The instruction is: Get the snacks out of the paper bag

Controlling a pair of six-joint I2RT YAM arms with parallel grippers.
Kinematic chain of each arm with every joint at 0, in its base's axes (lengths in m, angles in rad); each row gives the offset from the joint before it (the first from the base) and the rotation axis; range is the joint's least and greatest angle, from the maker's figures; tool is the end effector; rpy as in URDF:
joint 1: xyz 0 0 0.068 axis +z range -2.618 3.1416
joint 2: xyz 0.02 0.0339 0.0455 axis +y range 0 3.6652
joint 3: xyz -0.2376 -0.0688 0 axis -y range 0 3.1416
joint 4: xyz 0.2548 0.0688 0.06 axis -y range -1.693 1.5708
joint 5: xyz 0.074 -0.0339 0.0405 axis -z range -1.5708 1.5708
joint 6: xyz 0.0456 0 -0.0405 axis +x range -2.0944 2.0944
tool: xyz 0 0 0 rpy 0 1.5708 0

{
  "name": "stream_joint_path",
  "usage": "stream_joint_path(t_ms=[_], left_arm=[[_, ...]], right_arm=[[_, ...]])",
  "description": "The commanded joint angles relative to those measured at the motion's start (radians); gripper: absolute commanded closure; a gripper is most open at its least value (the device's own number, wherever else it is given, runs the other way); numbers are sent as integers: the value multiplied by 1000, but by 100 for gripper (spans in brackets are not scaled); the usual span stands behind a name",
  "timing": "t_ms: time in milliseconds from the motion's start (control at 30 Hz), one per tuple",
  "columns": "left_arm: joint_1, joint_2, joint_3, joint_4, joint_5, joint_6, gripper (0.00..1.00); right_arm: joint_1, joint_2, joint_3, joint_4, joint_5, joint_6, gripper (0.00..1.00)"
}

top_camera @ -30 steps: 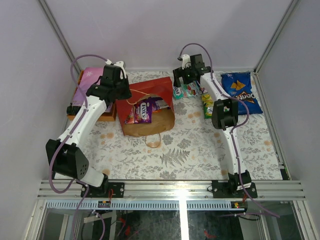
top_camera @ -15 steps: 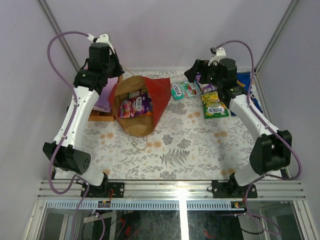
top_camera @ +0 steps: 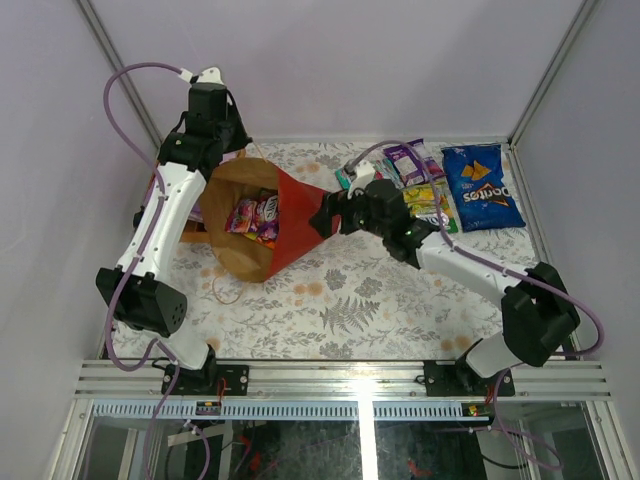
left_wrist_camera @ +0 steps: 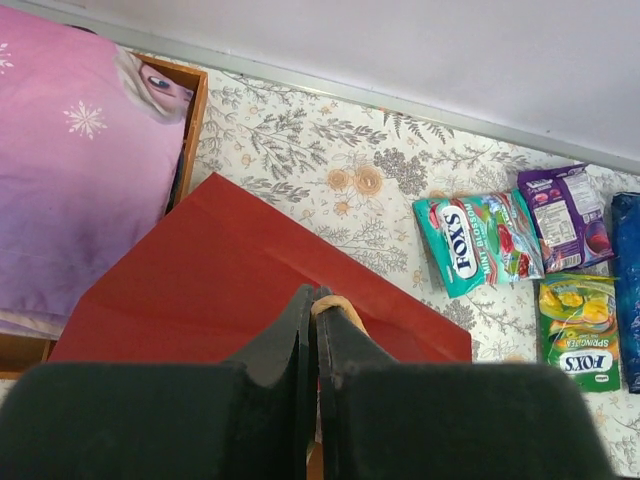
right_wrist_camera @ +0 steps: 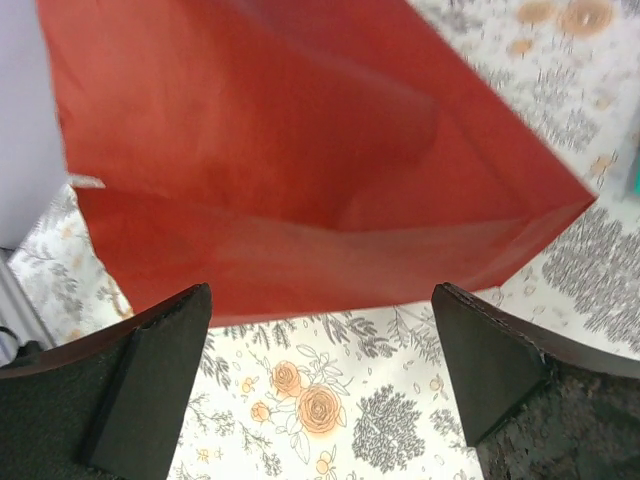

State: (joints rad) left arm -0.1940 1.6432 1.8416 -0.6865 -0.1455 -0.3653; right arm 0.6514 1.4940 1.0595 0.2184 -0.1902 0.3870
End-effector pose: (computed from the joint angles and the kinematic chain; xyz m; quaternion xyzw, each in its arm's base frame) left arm 0.3745 -0.0668 0.4037 -0.1104 0.8484 -0.0820 0.5112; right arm 0.2923 0.2337 0.2721 -0.1612 0.7611 0.3738 0.5050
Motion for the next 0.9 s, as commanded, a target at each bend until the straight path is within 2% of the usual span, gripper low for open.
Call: stream_joint_path(t_ms=[0, 100, 167, 233, 367, 533, 700, 867], left_arm=[[13, 8, 38, 99, -20, 3, 100], [12, 22, 71, 89, -13, 21, 100], [13, 24, 79, 87, -9, 28, 100], [13, 28, 91, 83, -2, 32, 100], [13, 33, 120, 57, -3, 49, 100], [13, -2, 92, 53, 1, 59, 100], [7, -28, 63, 51, 36, 56, 100], [-59, -24, 47, 52, 45, 86, 100]], right_arm=[[62, 27, -60, 86, 278, 54, 1], [44, 40, -154, 207, 334, 83, 0], [-14, 66, -157, 267, 202, 89, 3], [-86, 106, -133, 338, -10, 106, 6], [-173, 236, 11, 249, -269, 137, 6], [-214, 385, 101, 243, -361, 201, 7], [-279, 571, 161, 383, -474, 370, 25], [-292, 721, 362, 340, -547, 401, 29]])
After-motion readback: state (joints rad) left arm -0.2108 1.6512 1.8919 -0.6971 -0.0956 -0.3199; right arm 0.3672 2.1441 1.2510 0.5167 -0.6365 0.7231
